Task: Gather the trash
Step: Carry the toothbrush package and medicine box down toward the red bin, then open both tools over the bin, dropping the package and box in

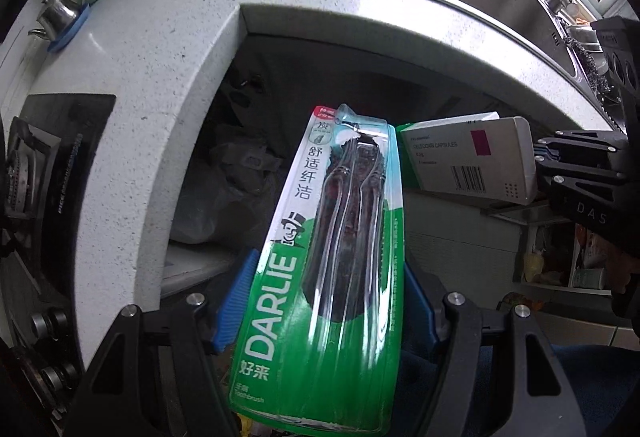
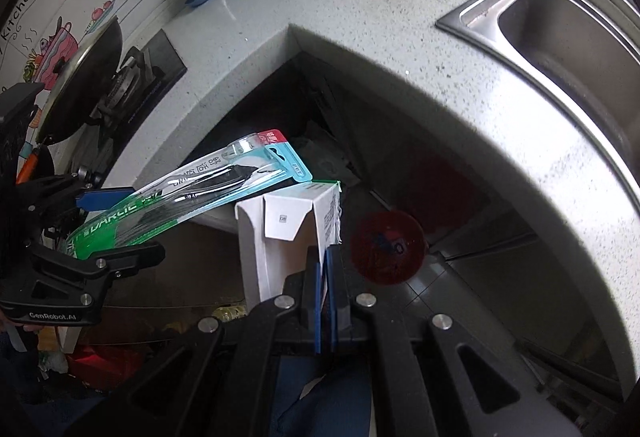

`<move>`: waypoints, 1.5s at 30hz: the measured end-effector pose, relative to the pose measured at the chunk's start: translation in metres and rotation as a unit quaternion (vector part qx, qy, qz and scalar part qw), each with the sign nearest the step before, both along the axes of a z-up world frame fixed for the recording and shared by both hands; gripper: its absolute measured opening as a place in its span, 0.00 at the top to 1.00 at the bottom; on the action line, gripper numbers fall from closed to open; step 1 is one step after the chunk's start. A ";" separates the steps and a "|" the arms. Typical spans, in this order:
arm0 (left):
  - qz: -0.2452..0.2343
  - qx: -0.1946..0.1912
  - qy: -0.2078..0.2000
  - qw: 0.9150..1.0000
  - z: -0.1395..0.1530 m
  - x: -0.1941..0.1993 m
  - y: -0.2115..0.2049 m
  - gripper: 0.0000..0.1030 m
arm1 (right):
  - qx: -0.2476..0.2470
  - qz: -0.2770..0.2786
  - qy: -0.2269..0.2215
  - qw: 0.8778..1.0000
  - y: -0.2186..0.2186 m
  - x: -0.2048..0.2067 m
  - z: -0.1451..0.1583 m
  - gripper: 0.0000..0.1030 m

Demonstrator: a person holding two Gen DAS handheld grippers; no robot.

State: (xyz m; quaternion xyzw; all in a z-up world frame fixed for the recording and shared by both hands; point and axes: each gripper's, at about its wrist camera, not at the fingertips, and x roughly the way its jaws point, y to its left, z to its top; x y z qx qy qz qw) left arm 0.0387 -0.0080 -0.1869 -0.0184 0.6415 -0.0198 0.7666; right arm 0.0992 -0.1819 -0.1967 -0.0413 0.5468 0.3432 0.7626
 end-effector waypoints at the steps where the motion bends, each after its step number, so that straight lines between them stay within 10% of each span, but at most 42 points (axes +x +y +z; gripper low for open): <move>1: 0.001 -0.004 0.008 1.000 -0.012 0.003 0.000 0.35 | -0.003 -0.002 0.007 1.000 0.001 0.001 -0.008 0.98; 26: -0.032 -0.052 0.118 0.991 -0.350 0.095 -0.018 0.35 | -0.075 -0.077 0.125 0.986 0.016 0.083 -0.284 0.98; 45: -0.068 -0.047 0.105 0.991 -0.370 0.115 -0.028 0.16 | -0.074 -0.079 0.133 0.985 0.000 0.089 -0.308 0.97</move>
